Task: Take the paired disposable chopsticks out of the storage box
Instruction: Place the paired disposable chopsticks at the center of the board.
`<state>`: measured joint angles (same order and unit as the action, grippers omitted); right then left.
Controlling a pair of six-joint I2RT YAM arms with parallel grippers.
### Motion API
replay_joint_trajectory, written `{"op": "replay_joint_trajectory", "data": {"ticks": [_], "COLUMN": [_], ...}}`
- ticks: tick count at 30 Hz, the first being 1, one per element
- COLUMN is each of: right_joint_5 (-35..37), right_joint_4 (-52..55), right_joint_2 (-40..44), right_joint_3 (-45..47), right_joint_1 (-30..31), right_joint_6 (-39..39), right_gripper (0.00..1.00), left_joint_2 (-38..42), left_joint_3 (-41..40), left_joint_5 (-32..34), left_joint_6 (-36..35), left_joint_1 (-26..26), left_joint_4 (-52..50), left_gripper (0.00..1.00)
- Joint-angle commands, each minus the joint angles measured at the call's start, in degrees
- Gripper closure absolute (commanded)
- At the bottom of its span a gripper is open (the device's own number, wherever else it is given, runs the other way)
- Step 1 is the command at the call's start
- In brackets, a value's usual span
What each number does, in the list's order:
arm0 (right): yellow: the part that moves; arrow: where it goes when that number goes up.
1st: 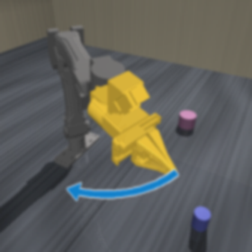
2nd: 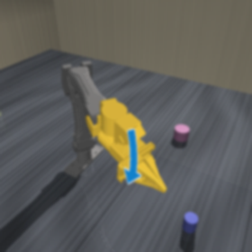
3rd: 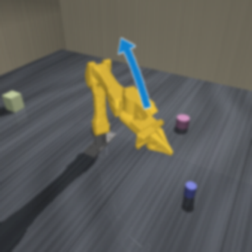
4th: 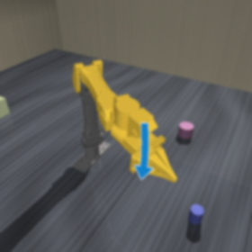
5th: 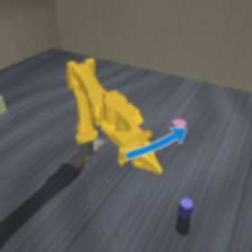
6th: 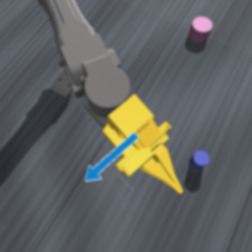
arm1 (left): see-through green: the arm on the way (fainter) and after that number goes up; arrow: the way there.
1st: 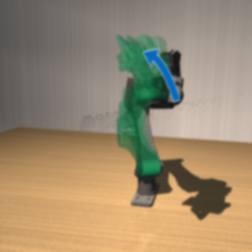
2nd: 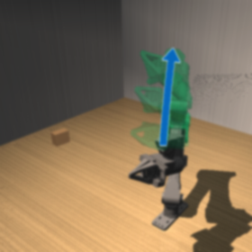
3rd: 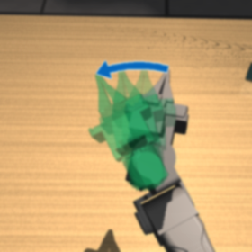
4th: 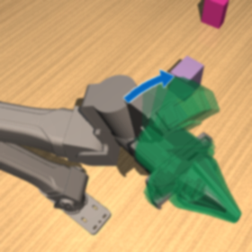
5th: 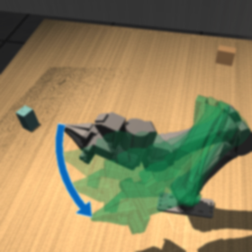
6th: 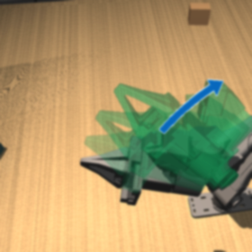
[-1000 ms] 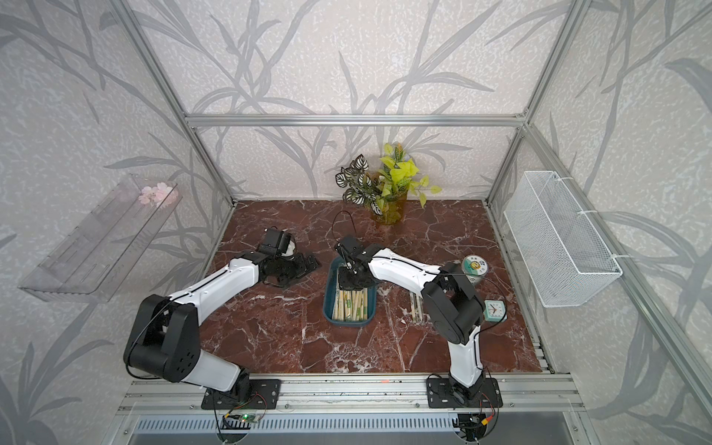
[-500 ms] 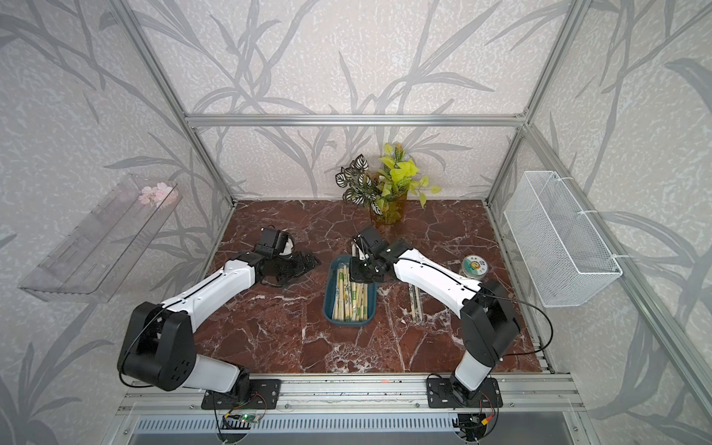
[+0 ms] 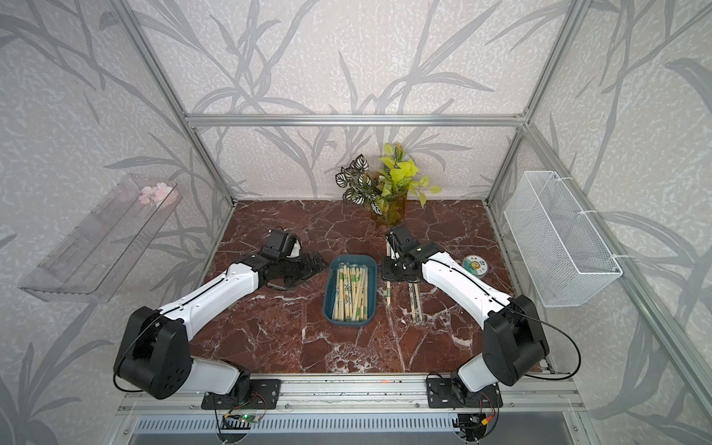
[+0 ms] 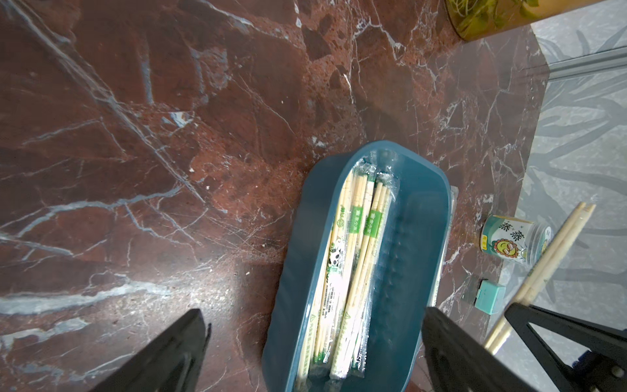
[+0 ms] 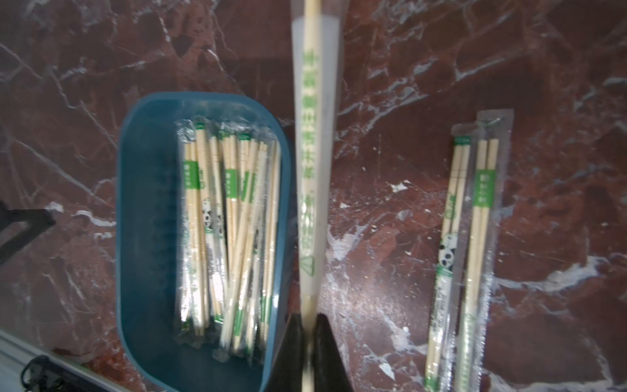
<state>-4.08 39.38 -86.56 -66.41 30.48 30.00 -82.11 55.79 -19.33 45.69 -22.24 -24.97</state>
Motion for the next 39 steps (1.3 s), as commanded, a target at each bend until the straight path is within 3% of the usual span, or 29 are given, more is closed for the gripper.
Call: {"op": "replay_joint_trajectory", "data": {"ticks": [1,12,29,39], "right_joint_5": [5.02,10.51,17.01,17.62], "right_joint_4": [3.25,4.29,5.43,6.24], "right_joint_2": [-0.16,-8.33,-17.46,-19.12], "right_joint_3": [1.0,2.01,0.37,-2.39], "right_joint_1": [-0.6,-0.63,-0.71,-0.72], "right_joint_6": [-4.15,-7.45,-5.53,-4.38], "right_gripper": [1.0,1.0,1.0,0.88], "left_joint_2": [-0.94,-1.59,-1.92,-2.26], "left_joint_3": [1.9,3.45,4.06,4.8], "left_joint_5": [1.47,2.22,1.58,1.25], "left_joint_6": [0.89,0.69,0.14,-1.25], "left_joint_1": [-1.25,-2.22,-2.28,-2.26], "left_joint_4": [-0.43,-1.72,-2.02,-2.75], "left_gripper": [0.0,0.0,0.0,0.0]}}
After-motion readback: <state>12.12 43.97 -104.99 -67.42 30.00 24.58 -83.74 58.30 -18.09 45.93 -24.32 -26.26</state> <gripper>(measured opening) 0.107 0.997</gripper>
